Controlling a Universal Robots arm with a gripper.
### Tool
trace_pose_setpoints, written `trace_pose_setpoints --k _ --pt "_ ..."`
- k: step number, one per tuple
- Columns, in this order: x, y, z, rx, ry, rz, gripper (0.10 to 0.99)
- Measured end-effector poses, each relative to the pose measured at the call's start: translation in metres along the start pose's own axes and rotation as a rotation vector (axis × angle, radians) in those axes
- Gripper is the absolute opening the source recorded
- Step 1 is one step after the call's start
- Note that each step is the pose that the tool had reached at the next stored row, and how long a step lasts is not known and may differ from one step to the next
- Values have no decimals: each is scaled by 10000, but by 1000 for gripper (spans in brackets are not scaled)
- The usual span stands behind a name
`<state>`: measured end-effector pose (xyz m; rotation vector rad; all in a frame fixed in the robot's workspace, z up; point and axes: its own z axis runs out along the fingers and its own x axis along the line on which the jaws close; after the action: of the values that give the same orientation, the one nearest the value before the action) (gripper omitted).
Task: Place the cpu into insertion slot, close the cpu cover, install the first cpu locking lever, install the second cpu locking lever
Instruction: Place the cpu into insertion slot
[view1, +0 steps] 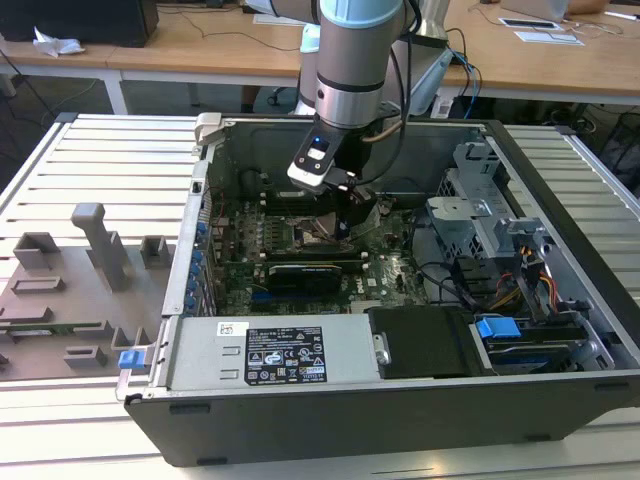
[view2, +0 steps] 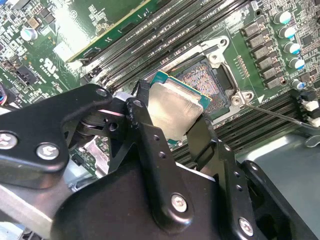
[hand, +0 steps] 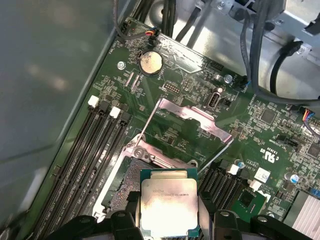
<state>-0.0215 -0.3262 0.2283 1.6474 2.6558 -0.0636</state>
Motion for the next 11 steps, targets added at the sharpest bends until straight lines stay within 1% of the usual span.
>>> trace_pose_setpoints --k 6,11 --pt "0 0 0 20 -14 272 541" --pt "0 0 0 51 -32 726 541"
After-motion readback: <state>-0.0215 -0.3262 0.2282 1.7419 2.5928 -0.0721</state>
